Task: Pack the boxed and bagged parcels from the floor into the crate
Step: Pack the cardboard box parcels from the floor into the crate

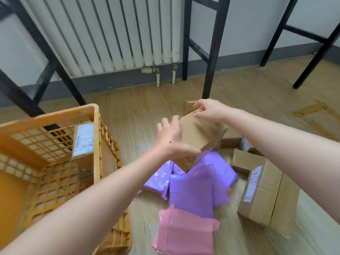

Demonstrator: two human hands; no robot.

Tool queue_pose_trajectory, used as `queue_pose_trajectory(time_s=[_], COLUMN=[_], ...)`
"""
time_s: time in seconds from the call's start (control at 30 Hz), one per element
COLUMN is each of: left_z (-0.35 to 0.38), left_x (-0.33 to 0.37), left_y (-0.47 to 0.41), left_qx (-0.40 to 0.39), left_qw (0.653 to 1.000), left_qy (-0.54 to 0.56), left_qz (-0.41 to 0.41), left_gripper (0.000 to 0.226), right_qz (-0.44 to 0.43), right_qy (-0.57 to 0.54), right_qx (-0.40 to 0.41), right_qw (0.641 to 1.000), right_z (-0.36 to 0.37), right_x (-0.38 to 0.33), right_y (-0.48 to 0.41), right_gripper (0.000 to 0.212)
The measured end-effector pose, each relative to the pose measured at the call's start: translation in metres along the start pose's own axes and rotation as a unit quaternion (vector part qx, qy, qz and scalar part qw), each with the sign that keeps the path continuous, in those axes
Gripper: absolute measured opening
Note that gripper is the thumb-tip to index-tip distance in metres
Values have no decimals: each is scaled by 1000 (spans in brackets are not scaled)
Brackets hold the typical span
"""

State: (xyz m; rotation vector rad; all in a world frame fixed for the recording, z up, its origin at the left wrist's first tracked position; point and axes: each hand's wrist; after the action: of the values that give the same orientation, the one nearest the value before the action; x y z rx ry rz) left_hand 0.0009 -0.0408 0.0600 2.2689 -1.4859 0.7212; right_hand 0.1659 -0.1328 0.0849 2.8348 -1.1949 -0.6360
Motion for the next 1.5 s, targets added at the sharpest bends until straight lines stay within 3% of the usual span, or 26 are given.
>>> queue_pose_trajectory(time_s=[0.13, 0.23, 0.33, 0.5, 0.67, 0.8, 0.93, 1.0, 1.07, 1.13, 1.2, 1.3, 1.4, 1.5], left_z=[-63, -108, -145, -188, -203, -217, -229, -234, -238, -241, -243, -242, -239, -245], left_x=[-23, -47, -75, -114, -151, -179, -207, -217, -227, -237, -249, -265, -272, -273], left_y=[6, 13, 25, 55, 77, 90, 108, 118, 127, 137, 146, 156, 163, 174], left_qx=[32, 64, 84, 63, 107, 156, 211, 225, 225, 223, 215, 225, 253, 204], left_qw=[998, 985, 935, 840, 787, 732, 688, 684, 696, 703, 702, 730, 763, 801], left_qy=[-42, 89, 279, 506, 566, 593, 605, 601, 592, 582, 569, 499, 458, 448], left_qz=[-18, -131, -204, -184, -222, -298, -341, -347, -340, -343, -370, -410, -378, -341], left_gripper=[111, 112, 95, 54, 48, 81, 79, 73, 80, 83, 79, 67, 53, 67], right_qz=[-54, -69, -83, -111, -129, -175, -199, -216, -232, -240, -232, -230, -248, -256], right_qy=[-55, -133, -226, -368, -424, -396, -380, -355, -319, -264, -215, -181, -172, -143], right_qx=[36, 75, 90, 68, 29, 33, 16, -3, -21, -13, 13, 33, 49, 70], right_qw=[996, 986, 966, 920, 896, 901, 903, 910, 919, 934, 949, 956, 952, 953], right_z=[-13, -19, -19, -11, 6, 24, 46, 59, 73, 86, 97, 114, 123, 126], right_x=[-32, -55, -80, -126, -170, -210, -259, -283, -304, -321, -333, -345, -352, -358], right_y=[2, 0, -1, -1, -8, -15, -23, -22, -22, -20, -18, -11, -6, -7], right_gripper=[53, 55, 59, 49, 50, 59, 81, 103, 122, 132, 133, 127, 122, 120])
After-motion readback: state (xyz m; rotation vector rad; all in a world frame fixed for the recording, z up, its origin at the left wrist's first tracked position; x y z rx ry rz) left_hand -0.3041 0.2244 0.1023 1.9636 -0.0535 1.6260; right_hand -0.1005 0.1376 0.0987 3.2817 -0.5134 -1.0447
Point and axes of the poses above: each hand's wrist, its own y-axis away from the middle knuckle, its own z-axis out of the palm, x = y × z, and after that the axes turned 3 degrees about y, right-handed
